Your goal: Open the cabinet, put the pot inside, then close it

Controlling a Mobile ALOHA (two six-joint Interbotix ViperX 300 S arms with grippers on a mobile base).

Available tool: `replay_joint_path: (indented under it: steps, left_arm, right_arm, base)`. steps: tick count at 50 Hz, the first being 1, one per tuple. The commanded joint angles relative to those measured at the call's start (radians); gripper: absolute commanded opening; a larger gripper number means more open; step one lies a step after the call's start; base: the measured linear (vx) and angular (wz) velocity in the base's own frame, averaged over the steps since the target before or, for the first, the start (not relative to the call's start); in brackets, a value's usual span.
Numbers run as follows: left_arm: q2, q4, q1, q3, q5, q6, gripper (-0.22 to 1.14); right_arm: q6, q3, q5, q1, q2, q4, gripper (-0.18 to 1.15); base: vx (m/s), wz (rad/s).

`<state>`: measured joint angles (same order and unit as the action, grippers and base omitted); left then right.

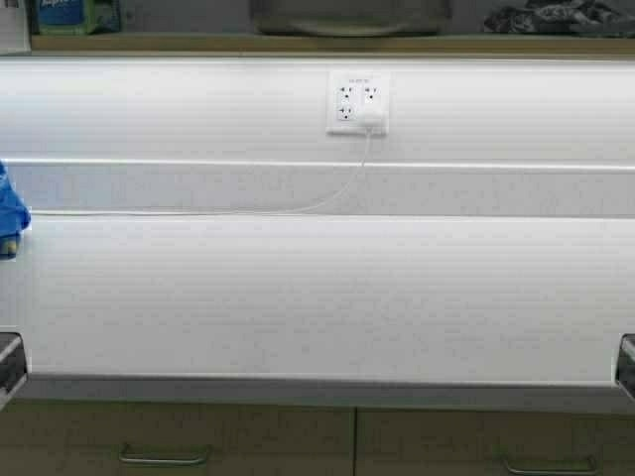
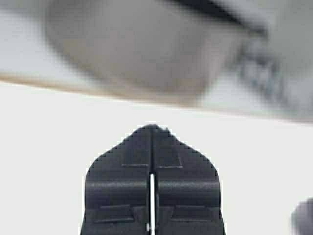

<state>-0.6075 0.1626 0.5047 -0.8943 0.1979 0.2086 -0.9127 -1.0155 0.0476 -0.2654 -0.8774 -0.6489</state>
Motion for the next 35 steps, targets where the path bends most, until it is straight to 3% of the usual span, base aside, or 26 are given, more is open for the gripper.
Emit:
replay_joint_path:
  steps: [1, 20, 35]
  left_arm:
    - [-0.041, 0.0, -0.074, 0.014, -0.158, -0.103, 0.04]
    - [-0.132, -0.058, -0.471, 0.029, -0.37, -0.299, 0.04]
    - [-0.135, -0.074, -0.704, 0.132, -0.46, -0.328, 0.04]
  right_arm:
    - [0.063, 0.031, 0.091, -0.006, -0.009, -0.02, 0.08]
    - [0.164, 0.117, 0.264, 0.015, -0.002, -0.02, 0.08]
    - [0.278, 0.215, 0.288, 0.225, 0.038, -0.018, 0.08]
  base:
    - [-0.18, -0.06]
    - [-0.21, -0.05]
    - [-0.21, 0.01]
